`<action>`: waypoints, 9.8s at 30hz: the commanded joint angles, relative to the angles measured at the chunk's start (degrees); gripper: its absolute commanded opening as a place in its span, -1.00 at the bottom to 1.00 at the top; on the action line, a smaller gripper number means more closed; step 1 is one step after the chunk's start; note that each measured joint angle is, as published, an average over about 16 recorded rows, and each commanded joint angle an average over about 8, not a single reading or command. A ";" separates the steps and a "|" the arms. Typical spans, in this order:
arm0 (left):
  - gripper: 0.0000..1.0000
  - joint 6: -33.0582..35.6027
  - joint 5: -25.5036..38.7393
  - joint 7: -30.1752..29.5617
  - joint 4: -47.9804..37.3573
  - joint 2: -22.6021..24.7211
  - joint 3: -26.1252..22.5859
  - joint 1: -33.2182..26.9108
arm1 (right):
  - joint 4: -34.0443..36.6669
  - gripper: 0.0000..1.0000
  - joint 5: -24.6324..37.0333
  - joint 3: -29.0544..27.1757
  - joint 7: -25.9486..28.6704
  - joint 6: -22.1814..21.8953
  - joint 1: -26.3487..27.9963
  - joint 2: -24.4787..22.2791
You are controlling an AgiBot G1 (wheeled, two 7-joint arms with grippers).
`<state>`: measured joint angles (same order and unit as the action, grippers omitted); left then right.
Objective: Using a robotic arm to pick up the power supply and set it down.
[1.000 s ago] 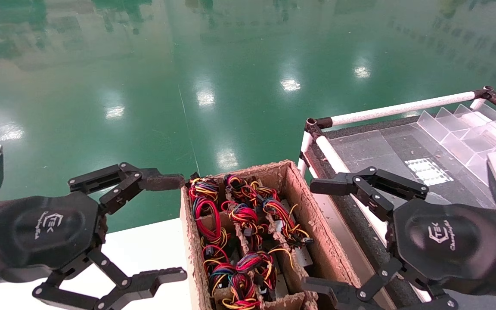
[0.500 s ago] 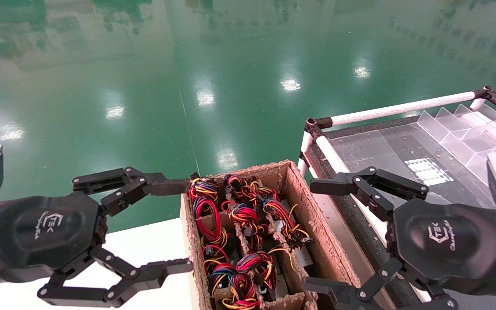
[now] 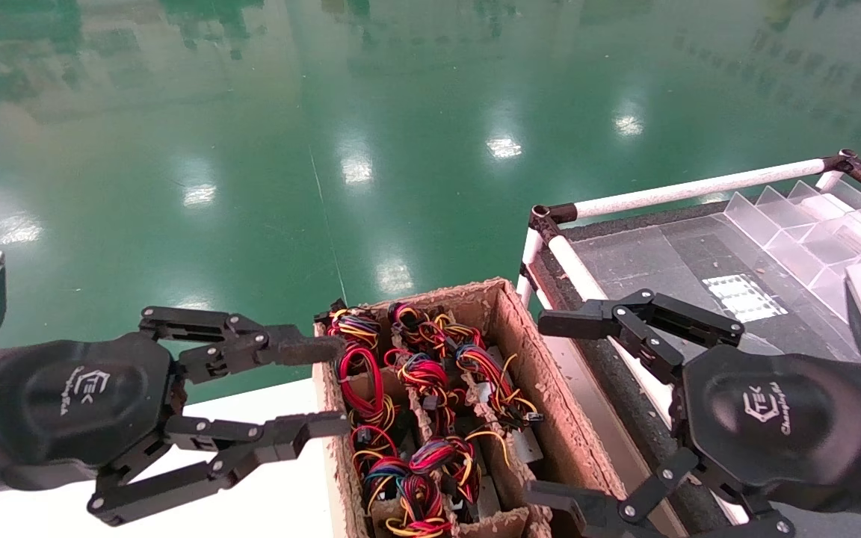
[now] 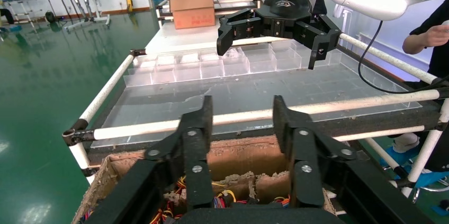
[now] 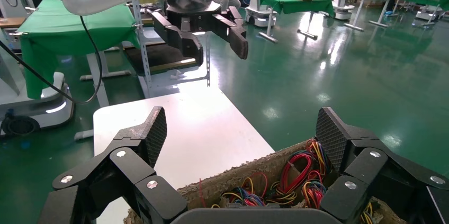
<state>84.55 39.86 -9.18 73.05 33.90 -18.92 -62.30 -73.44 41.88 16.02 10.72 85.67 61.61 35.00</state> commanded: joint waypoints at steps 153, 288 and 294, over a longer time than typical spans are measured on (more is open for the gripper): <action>1.00 -0.04 -0.10 0.09 -0.03 -0.05 -0.16 -0.05 | 40.19 -1.00 16.88 6.04 -20.41 -2.45 21.31 15.71; 1.00 -0.12 -0.22 0.19 -0.07 -0.12 -0.33 -0.09 | 67.15 1.00 19.17 3.27 -20.75 -18.25 41.71 24.01; 1.00 -0.11 -0.23 0.19 -0.08 -0.12 -0.33 -0.10 | 59.36 1.00 16.95 2.89 -18.34 -16.13 36.87 21.23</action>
<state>84.44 39.64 -8.99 72.97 33.78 -19.26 -62.40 -14.11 58.82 18.90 -7.61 69.55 98.47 56.23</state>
